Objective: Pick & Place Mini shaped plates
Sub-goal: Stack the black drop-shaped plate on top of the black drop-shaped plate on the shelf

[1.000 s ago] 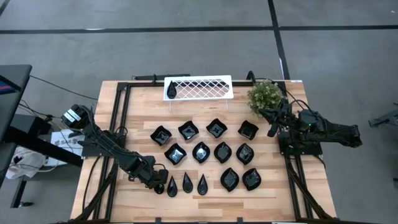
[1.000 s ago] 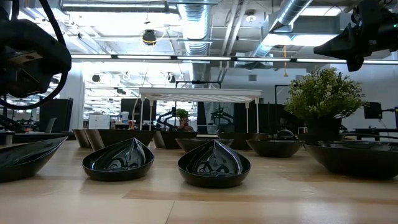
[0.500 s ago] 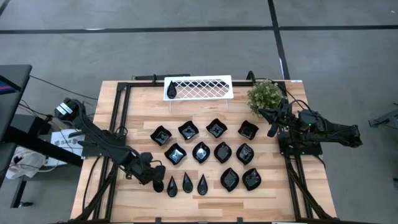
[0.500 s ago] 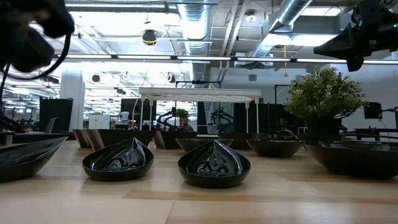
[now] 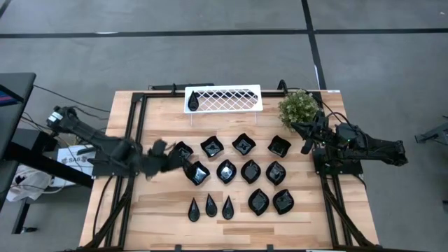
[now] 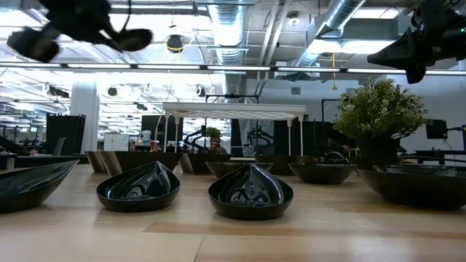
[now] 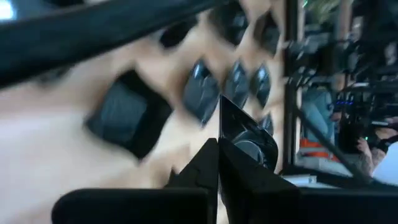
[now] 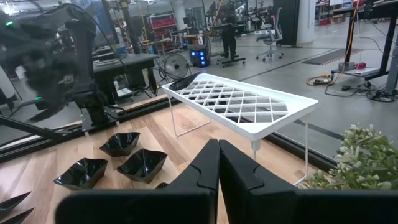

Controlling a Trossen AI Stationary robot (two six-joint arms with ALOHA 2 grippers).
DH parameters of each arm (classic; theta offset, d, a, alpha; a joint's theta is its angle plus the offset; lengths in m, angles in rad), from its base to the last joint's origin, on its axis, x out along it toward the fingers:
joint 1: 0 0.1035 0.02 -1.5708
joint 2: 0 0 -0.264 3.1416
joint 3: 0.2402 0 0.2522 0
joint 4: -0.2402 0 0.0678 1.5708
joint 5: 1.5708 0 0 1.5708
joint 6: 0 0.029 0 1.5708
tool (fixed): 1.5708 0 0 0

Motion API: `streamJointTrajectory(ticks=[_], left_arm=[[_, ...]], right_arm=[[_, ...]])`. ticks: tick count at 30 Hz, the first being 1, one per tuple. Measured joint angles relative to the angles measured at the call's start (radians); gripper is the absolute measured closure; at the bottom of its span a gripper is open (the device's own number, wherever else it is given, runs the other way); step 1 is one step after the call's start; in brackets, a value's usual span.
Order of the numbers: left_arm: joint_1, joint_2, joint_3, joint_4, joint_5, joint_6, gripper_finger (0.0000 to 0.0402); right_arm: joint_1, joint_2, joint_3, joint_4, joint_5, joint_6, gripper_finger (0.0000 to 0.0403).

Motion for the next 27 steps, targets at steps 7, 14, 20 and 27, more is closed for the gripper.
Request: streamJointTrajectory(ticks=[7, 14, 20, 27], left_arm=[[0.324, -0.05, 0.0, 0.142, 0.086, 0.426, 0.0395], [0.648, -0.047, 0.0, 0.28, 0.337, 0.731, 0.0395], [0.823, -0.033, 0.066, 0.3, 0.444, 0.895, 0.0396], [0.92, 0.1, 0.25, 0.254, 0.49, 1.107, 0.0396]], right_arm=[[0.0, 0.0, 0.0, 0.0, 0.0, 0.0, 0.0401], [0.0, 0.0, 0.0, 0.0, 0.0, 0.0, 0.0401], [0.0, 0.0, 0.0, 0.0, 0.0, 0.0, 0.0401], [0.0, 0.0, 0.0, 0.0, 0.0, 0.0, 0.0401]])
